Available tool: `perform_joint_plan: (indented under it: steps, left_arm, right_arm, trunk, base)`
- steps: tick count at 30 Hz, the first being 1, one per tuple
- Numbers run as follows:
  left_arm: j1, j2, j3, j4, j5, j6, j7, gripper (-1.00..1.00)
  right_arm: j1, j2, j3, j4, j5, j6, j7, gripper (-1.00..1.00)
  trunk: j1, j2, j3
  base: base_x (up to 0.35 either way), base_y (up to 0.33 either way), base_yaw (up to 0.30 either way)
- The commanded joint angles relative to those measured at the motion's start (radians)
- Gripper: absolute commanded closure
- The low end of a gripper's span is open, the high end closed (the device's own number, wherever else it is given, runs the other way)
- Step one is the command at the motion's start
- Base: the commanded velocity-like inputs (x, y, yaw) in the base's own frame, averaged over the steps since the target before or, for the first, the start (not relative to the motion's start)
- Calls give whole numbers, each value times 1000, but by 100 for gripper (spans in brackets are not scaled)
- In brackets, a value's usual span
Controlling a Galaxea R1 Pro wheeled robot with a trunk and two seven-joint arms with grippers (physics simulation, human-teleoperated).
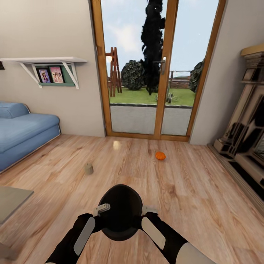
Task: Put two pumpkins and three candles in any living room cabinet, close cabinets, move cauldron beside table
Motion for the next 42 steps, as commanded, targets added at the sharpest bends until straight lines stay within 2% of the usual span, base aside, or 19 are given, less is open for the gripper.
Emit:
perform_joint_plan:
  steps: [1,42]
  left_arm:
    - [-1,1,-2,-6,-3,-2,11,100]
    - [-1,-1,-2,-6,-3,-2,12,100]
  right_arm:
    - [-1,-4,-6,0,11,11,-9,100]
    - [-1,-4,-6,0,11,11,-9,100]
  trunk:
    - [-1,-1,-1]
    - [-1,-1,-1]
  base:
    - [-223,0,257]
    - [-315,-6,270]
